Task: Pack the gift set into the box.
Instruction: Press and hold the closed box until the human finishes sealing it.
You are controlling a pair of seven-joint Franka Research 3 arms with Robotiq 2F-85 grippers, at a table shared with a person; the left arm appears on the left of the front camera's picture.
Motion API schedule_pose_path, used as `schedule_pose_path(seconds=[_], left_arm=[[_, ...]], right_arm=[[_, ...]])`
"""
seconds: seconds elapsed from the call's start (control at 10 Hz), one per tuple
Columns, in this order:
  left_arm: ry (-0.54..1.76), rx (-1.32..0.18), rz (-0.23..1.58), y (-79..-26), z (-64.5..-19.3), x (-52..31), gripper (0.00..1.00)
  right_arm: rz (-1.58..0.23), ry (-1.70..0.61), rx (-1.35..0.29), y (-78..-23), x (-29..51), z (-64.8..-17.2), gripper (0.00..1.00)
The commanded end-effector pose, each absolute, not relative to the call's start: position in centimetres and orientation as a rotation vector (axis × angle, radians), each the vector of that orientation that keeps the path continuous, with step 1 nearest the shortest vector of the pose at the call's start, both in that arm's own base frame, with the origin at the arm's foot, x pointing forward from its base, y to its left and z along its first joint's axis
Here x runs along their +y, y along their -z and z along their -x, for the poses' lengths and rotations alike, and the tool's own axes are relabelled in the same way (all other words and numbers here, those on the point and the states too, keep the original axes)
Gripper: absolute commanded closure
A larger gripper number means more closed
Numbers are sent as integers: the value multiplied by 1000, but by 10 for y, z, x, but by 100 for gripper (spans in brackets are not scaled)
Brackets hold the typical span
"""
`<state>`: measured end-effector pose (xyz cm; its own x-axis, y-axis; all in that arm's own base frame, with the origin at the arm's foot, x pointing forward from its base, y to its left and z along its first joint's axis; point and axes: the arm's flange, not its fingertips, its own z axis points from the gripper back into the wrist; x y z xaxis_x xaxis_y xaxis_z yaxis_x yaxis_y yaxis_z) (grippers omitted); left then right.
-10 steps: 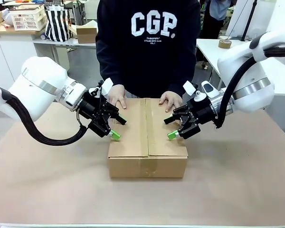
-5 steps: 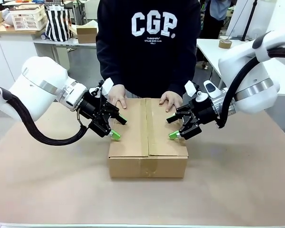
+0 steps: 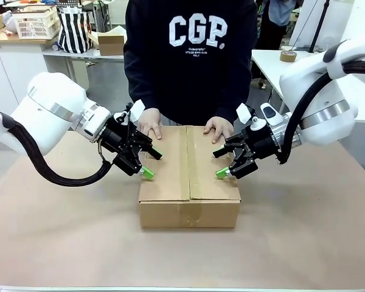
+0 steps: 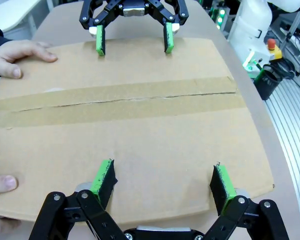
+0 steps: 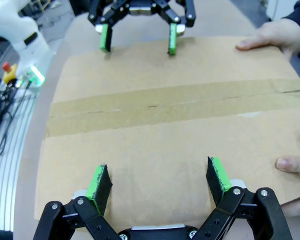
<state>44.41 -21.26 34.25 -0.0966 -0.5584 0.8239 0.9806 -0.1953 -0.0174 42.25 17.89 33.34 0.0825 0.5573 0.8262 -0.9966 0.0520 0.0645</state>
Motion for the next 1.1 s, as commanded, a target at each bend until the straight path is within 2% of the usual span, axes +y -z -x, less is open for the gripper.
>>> schedule_pose_path(seconds=[0.0,1.0], left_arm=[[1602,-688,865,-340,-444,-211,0],[1602,-688,865,-340,-444,-211,0]], right_arm=[[-788,-1356,-723,-332,179,-425,0],[-788,-1356,-723,-332,179,-425,0]])
